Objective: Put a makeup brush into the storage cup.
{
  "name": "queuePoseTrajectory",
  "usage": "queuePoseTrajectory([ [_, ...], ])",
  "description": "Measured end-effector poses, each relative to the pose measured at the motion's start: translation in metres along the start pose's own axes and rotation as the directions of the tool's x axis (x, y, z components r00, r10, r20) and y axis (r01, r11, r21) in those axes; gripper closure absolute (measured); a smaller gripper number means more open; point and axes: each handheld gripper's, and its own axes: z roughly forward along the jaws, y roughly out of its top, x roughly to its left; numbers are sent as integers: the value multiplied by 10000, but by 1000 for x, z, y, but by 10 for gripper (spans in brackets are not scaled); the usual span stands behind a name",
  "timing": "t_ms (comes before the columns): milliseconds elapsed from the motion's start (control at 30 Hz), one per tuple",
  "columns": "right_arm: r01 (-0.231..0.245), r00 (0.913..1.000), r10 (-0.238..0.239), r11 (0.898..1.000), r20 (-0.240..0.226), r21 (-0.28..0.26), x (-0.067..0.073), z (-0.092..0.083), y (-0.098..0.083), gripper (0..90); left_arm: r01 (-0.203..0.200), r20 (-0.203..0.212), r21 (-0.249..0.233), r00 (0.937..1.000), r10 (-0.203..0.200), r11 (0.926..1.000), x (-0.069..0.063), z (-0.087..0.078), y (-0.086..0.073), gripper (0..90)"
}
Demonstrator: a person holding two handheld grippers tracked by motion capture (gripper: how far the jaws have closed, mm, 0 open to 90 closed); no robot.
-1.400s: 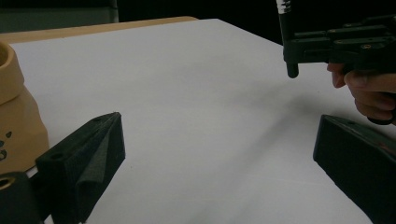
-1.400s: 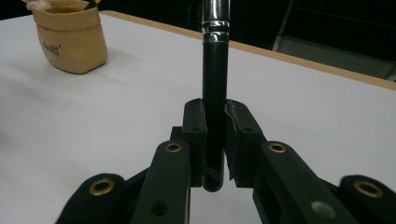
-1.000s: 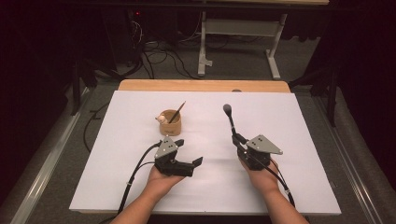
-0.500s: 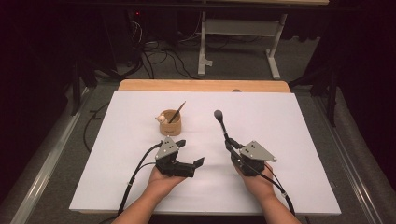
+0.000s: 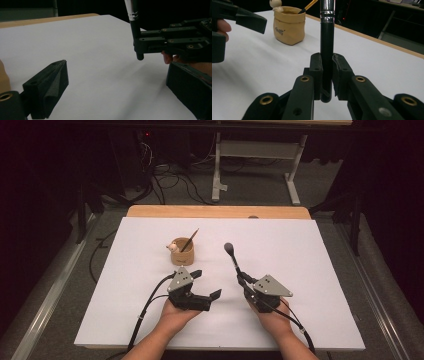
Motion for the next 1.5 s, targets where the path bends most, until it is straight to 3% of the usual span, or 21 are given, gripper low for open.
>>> queuePoseTrajectory([
  [600,157,9998,-157,9998,-117,73,5,1,-4,815,-11,165,-127,9999,13,9999,-4,13,12,59],
  [767,276,9992,-273,9996,-282,99,8,2,-4,815,179,196,-358,9997,-172,9992,-2,11,15,64],
  [1167,478,9964,-470,9988,-708,92,20,4,-4,815,316,345,-398,9989,-302,9987,-2,15,15,92],
  [1500,553,9939,-538,9984,-968,133,29,6,-4,815,331,532,-463,9981,-306,9984,-1,14,15,196],
])
